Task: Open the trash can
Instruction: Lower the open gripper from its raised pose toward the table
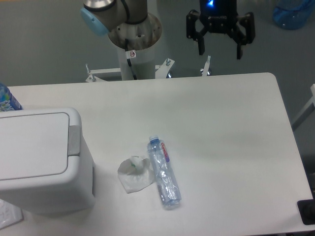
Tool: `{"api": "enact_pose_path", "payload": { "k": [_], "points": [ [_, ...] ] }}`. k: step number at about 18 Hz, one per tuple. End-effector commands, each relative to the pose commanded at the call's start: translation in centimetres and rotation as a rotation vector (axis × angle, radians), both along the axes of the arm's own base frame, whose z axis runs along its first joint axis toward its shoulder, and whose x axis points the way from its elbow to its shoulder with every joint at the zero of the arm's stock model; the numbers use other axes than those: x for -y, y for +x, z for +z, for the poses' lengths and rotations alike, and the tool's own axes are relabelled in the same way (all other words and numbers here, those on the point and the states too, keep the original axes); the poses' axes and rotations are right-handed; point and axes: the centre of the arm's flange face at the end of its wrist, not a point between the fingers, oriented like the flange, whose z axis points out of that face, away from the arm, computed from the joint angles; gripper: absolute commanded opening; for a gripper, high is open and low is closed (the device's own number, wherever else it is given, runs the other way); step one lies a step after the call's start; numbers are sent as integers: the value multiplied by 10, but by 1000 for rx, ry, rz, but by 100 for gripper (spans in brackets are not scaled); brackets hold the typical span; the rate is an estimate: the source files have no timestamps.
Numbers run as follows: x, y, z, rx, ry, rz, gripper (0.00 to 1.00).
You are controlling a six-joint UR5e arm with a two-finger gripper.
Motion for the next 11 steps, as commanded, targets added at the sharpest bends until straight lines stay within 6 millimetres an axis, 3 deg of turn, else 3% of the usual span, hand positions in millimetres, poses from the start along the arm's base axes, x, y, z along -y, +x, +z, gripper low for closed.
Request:
{"api": "enact_pose_path", "payload": {
  "k": [6,8,11],
  "points": [
    [-7,1,-3,14,12,29,100],
    [-20,4,-4,35,44,95,100],
    [-56,7,-4,37,173,208,100]
  ]
}}
